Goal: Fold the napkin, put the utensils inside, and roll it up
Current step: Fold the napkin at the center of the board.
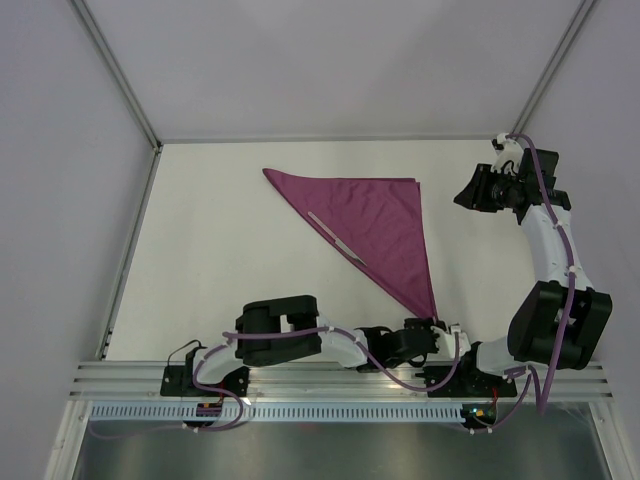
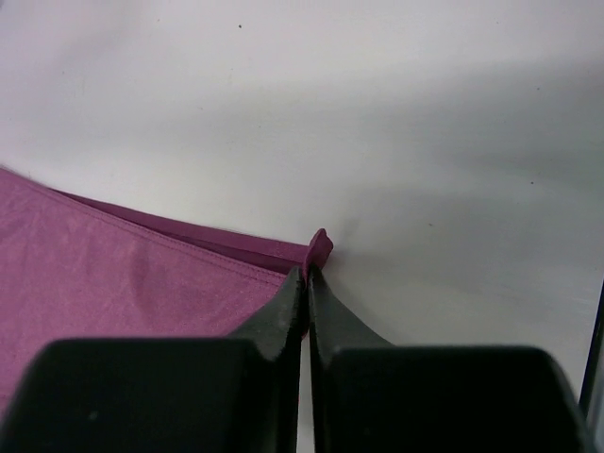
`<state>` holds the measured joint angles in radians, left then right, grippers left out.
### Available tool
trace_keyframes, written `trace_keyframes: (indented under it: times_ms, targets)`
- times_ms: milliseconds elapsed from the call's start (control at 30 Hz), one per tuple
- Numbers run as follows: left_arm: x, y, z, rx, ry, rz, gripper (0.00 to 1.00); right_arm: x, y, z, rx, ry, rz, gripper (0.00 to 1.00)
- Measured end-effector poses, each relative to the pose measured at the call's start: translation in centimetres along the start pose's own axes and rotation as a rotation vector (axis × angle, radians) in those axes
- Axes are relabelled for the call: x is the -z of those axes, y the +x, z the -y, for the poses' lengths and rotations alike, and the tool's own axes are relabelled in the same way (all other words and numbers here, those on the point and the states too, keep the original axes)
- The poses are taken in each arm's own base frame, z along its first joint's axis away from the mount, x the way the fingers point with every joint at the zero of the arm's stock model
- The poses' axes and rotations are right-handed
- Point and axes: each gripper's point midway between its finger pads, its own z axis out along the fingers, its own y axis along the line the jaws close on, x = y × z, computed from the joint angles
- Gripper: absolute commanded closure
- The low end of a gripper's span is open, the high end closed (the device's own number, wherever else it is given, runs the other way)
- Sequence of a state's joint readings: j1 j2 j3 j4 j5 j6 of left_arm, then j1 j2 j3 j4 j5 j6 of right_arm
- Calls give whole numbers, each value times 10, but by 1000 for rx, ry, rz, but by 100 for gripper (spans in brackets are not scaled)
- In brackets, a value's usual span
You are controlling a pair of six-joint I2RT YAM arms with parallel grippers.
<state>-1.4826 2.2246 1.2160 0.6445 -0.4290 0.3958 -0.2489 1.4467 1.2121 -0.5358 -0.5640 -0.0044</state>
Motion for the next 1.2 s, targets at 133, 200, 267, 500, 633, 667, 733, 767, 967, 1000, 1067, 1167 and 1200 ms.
trace_keyframes:
  times_ms: [133,200,267,500,633,667,733,767,967,1000,1067,1167,1200]
  targets:
    - [-2,-2,-4,6,-5,3,98,0,0,-2,0,-10,0,62]
    - [-1,-2,-8,23,-1,-3,98,0,0,-2,0,-14,0,62]
    - [0,-6,-17,66,-3,-5,98,0,0,-3,0,-17,0,62]
    - [14,-28,-144,450,-132,49,98,0,0,-6,-1,-34,0,62]
    - [39,2,-245,713,-271,78,98,0,0,-7,-1,-42,0,62]
    - [47,18,-269,775,-310,73,98,0,0,-8,-1,-43,-1,62]
    - [60,48,-300,880,-367,59,98,0,0,-8,-1,-45,-1,62]
    - [66,66,-313,932,-393,47,98,0,0,-9,0,-46,-1,62]
    - [95,149,-337,1166,-446,-50,98,-1,1,-11,5,-52,-4,62]
    - [96,154,-338,1188,-444,-57,98,-1,1,-12,5,-53,-5,62]
    - [97,160,-339,1221,-432,-61,98,-2,1,-12,6,-54,-6,62]
    - [97,171,-338,1263,-412,-73,98,-2,1,-14,9,-57,-7,62]
    - [97,174,-337,1275,-407,-79,98,-2,1,-14,9,-57,-7,62]
